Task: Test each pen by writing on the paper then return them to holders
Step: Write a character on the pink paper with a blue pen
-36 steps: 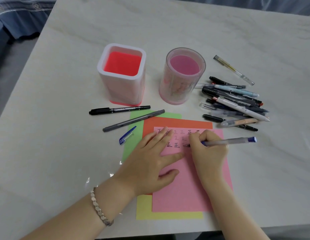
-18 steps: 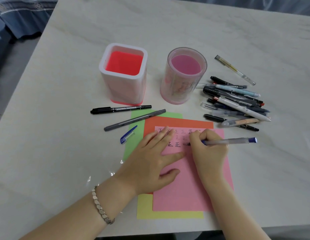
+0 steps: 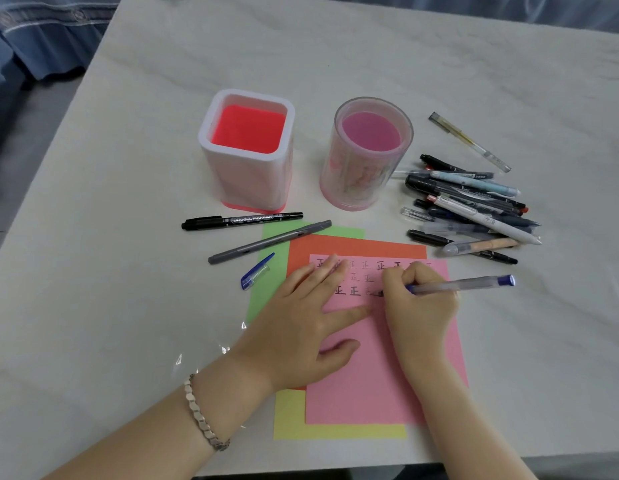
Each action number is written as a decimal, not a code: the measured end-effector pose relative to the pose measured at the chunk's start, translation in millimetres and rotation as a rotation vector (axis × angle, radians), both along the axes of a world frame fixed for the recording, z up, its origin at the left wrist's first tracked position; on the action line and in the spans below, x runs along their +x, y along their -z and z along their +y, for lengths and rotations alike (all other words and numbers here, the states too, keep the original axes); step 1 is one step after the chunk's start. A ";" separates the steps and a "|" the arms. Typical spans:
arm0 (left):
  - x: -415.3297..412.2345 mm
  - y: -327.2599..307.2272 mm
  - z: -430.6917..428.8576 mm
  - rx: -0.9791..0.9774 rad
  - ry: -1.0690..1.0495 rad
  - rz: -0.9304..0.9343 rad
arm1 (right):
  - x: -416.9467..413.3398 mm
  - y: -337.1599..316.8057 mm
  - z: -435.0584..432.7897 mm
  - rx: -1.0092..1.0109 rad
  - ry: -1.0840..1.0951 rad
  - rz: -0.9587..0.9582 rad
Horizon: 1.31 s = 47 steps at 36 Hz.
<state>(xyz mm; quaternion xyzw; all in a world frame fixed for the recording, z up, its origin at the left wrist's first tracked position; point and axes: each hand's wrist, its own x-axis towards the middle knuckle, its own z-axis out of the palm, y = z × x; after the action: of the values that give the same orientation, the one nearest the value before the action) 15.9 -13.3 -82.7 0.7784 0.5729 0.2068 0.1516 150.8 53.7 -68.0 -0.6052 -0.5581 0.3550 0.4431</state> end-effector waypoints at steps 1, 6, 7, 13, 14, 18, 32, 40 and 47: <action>-0.1 0.4 0.0 0.002 0.000 0.000 | 0.3 0.5 0.2 0.000 0.019 -0.005; -0.4 0.5 -0.3 0.012 0.010 0.008 | 0.8 -1.0 1.6 0.007 0.033 0.010; -0.5 0.8 -0.3 0.016 0.015 0.009 | 0.8 -2.3 1.6 0.009 0.042 0.034; -0.3 1.5 -0.7 0.050 0.013 -0.019 | 2.5 -7.5 2.6 -0.031 0.092 0.110; -0.5 1.0 -1.2 0.072 -0.002 -0.041 | 2.9 -9.4 3.6 -0.059 0.089 0.122; -5.5 -3.6 -4.6 0.242 -0.182 -0.093 | 10.1 -17.8 4.6 -0.158 0.000 0.115; -57.3 -24.7 -16.9 0.005 -0.545 -0.071 | 22.9 -59.8 -7.1 -0.248 -0.179 0.325; -14.4 -71.7 -13.5 -0.341 -0.583 -1.018 | 15.6 -91.2 -18.5 -0.292 -0.233 0.539; 3.7 -91.6 -12.5 -0.370 -0.483 -1.152 | 13.1 -104.4 -26.2 -0.192 -0.209 0.494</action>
<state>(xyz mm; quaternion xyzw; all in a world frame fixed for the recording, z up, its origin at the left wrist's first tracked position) 19.5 -25.8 8.9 0.3533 0.5851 0.5172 0.5151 164.0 27.5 36.4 -0.4787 -0.4562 0.5868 0.4672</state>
